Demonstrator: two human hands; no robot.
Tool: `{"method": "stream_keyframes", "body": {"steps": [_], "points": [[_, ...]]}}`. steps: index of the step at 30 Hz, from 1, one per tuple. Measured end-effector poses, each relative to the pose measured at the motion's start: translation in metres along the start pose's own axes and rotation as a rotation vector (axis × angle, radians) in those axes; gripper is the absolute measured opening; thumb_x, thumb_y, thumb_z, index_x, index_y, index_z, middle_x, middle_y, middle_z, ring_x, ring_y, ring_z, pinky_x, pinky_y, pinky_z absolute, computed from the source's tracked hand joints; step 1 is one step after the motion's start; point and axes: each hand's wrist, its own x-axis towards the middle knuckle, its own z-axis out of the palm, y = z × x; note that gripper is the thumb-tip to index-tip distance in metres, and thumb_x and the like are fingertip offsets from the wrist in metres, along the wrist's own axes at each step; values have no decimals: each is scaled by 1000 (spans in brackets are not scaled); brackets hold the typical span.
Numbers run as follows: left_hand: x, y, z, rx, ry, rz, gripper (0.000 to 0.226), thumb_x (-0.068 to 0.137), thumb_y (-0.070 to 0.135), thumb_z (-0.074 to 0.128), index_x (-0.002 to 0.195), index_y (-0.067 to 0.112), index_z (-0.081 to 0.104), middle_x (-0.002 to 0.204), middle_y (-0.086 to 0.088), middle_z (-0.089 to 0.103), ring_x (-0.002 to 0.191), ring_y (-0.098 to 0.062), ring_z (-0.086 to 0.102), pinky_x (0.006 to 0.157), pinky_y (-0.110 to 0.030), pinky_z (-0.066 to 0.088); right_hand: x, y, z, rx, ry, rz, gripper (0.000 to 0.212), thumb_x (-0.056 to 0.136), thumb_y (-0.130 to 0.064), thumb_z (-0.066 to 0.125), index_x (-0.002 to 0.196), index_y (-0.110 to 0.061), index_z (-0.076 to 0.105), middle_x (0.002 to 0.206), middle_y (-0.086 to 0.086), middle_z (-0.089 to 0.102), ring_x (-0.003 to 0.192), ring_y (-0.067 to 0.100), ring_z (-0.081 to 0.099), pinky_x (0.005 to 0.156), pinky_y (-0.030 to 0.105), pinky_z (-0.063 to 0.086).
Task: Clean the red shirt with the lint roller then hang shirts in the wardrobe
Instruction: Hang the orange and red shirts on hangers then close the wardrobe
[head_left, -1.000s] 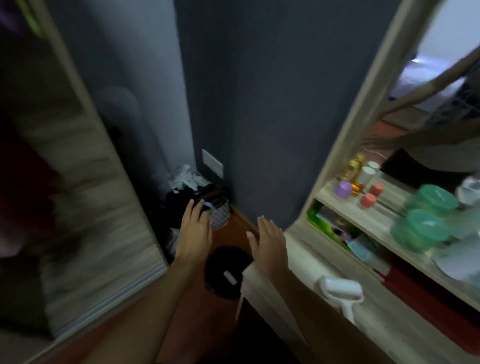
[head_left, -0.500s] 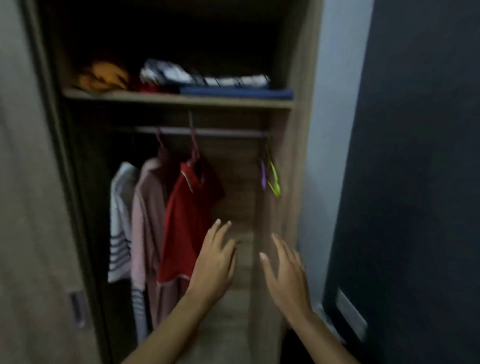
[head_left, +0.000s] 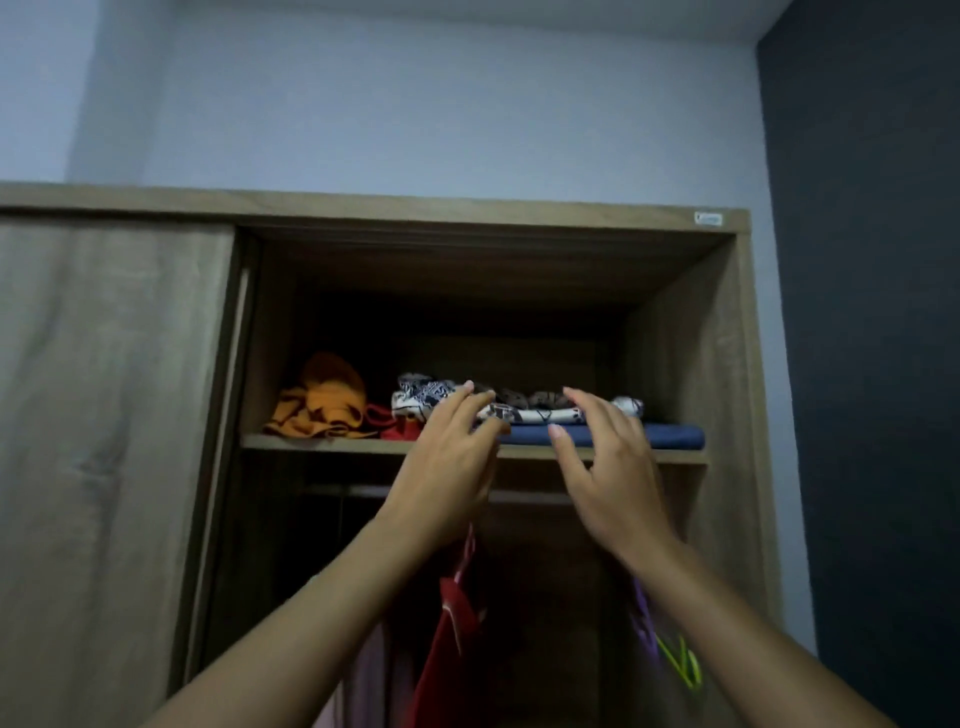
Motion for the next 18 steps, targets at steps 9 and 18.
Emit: {"method": "stream_keyframes", "body": {"steps": [9, 18], "points": [[58, -43, 38, 104, -166, -167, 59, 89, 20, 58, 144, 22, 34, 155, -3, 28, 146, -21, 15, 120, -39, 9, 63, 25, 45, -143, -227, 4, 49, 95, -35, 49, 143, -28, 37, 141, -5, 46, 129, 14, 39, 105, 37, 39], [90, -69, 61, 206, -349, -204, 34, 88, 19, 55, 121, 23, 49, 125, -1, 58, 123, -19, 51, 116, -47, 18, 91, 59, 69, -189, -415, -119, 29, 94, -45, 46, 119, -34, 53, 106, -8, 61, 101, 14, 54, 88, 37, 45]]}}
